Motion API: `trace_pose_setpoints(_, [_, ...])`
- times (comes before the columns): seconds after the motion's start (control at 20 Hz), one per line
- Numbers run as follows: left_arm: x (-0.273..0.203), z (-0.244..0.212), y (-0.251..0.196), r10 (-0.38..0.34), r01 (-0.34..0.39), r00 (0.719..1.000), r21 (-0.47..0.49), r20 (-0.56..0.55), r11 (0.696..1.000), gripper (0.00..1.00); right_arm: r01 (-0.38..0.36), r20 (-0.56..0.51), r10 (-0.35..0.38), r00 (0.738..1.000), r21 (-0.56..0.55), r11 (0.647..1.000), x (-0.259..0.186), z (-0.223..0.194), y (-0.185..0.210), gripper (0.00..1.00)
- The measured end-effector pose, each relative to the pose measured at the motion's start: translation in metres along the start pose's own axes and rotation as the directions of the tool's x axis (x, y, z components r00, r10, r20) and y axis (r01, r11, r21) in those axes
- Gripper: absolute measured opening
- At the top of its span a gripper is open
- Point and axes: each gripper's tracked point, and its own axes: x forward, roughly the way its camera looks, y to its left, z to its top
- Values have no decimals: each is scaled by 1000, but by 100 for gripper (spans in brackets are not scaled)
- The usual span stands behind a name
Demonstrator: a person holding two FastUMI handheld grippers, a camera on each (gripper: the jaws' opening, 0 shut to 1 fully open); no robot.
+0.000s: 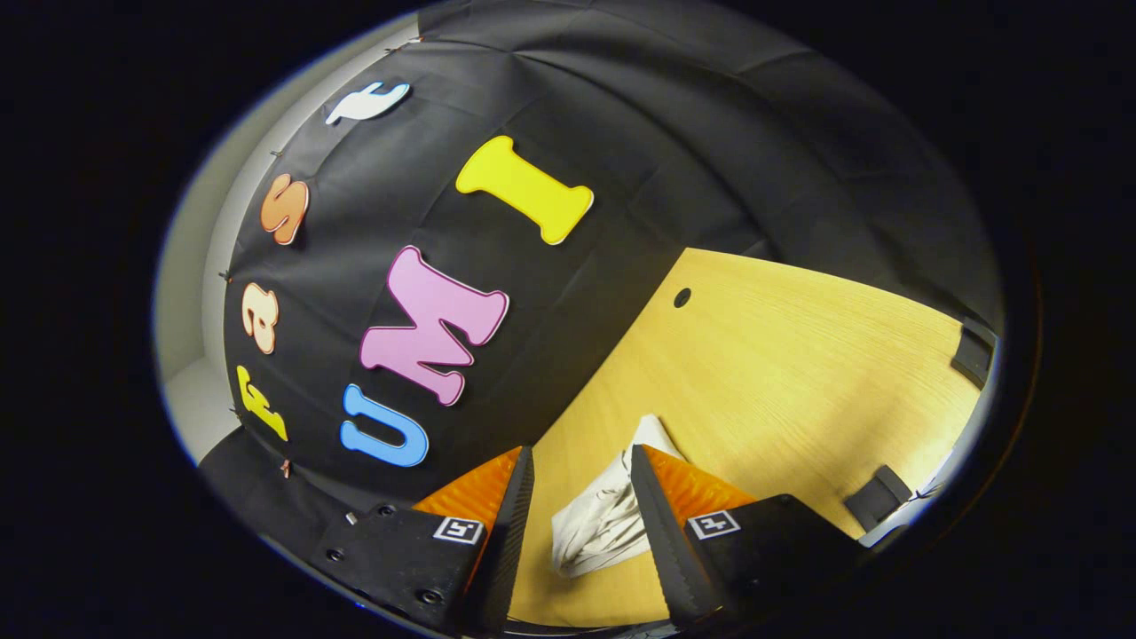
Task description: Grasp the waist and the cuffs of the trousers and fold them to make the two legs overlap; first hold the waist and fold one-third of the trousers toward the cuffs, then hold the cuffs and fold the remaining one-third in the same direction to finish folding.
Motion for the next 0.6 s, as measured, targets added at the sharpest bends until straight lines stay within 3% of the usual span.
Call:
trace_pose_setpoints(0.15, [-17, -7, 28, 31, -34, 999, -223, -19, 974, 95, -23, 11, 23, 1000, -34, 999, 9, 3, 22, 68])
trace_pose_setpoints(0.25, [-31, -8, 49, 54, -57, 998, -357, -19, 932, 95, -46, 6, 46, 999, -51, 998, 15, 4, 41, 71])
trace_pose_setpoints(0.3, [-36, -8, 57, 64, -63, 998, -410, -11, 910, 95, -54, 8, 55, 998, -66, 996, 17, 6, 49, 78])
trace_pose_setpoints(0.45, [-53, 6, 83, 96, -65, 995, -531, 31, 845, 95, -63, 27, 69, 997, -175, 982, 23, 18, 73, 78])
trace_pose_setpoints(0.6, [-67, 18, 101, 122, -60, 991, -597, 63, 800, 96, -39, 49, 58, 997, -324, 945, 26, 29, 93, 89])
